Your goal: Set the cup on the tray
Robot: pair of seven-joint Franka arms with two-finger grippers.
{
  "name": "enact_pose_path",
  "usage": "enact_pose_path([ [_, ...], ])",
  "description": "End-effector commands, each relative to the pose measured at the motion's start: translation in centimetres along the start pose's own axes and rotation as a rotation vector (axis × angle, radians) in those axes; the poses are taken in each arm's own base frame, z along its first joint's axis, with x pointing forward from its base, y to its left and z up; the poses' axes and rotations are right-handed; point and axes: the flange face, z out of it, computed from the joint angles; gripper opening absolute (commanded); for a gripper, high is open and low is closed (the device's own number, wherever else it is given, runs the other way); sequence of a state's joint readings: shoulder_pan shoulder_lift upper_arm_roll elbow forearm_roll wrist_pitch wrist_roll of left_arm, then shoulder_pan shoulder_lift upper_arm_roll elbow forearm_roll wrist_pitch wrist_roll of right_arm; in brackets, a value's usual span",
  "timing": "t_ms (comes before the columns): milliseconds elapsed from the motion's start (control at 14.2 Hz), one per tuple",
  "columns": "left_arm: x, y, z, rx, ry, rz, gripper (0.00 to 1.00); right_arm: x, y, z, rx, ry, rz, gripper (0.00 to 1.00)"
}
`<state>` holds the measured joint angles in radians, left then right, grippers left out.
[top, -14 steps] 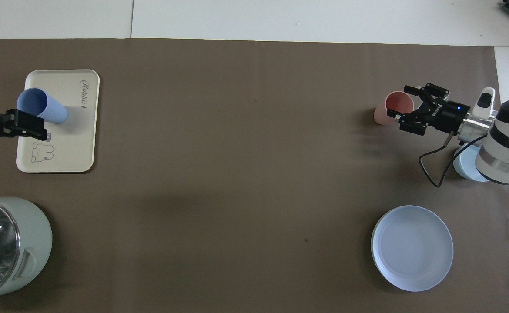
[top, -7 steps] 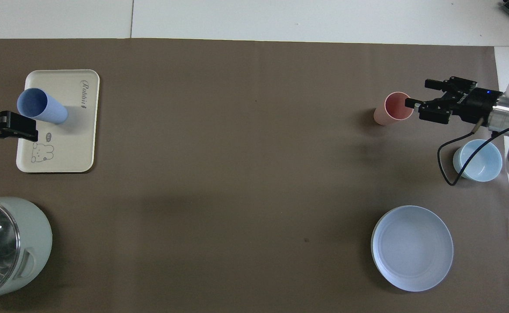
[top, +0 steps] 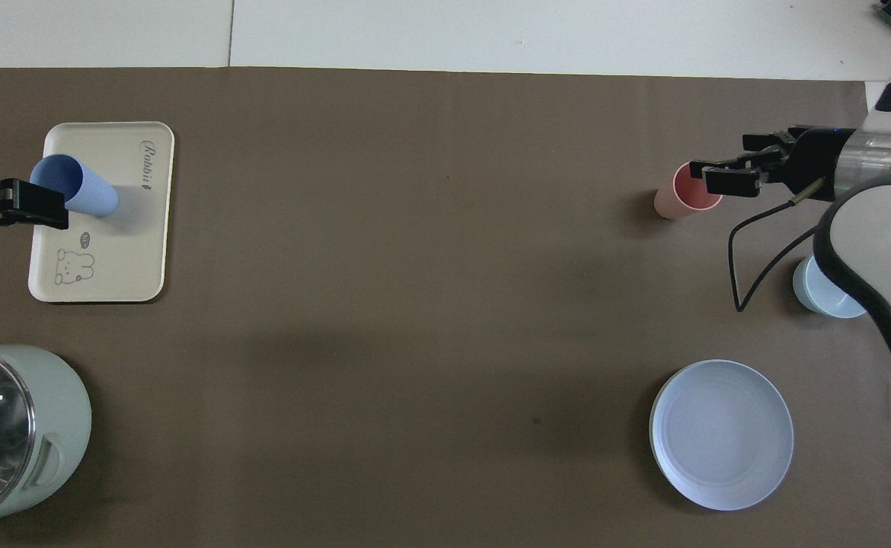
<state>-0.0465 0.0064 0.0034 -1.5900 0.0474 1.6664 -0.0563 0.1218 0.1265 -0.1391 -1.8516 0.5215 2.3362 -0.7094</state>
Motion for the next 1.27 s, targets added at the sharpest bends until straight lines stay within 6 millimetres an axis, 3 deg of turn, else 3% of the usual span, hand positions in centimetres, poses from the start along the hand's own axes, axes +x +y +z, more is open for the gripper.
enact_pose_path([
  [0, -0.5, 0.1, -0.6, -0.01, 0.014, 0.004, 1.0, 1.1, -3.3, -2.5, -0.142, -0.083, 0.102, 1.0],
  [282, -0.6, 0.3, -0.7, -0.01, 0.006, 0.006, 1.0, 1.7, -3.8, -7.2, -0.244, -0.296, 0.319, 1.0],
  [352, -0.6, 0.4, -0.7, -0.011, 0.006, 0.001, 1.0, 1.2, -3.4, -8.0, -0.244, -0.338, 0.376, 1.0],
  [564, -0.6, 0.7, -0.9, -0.092, 0.008, -0.045, 1.0, -2.0, -0.5, -13.2, -0.256, -0.416, 0.48, 1.0],
  [634, -0.7, 0.8, -1.0, -0.097, 0.006, -0.045, 1.0, -3.0, 0.0, -13.7, -0.255, -0.47, 0.5, 1.0],
  [987, -0.8, 0.6, -0.9, -0.092, 0.0, -0.037, 1.0, -3.1, 0.2, -17.0, -0.298, -0.491, 0.542, 1.0],
  [1198, -0.8, 0.7, -0.8, -0.087, -0.001, -0.033, 1.0, -3.3, -0.4, -16.9, -0.287, -0.498, 0.517, 1.0],
])
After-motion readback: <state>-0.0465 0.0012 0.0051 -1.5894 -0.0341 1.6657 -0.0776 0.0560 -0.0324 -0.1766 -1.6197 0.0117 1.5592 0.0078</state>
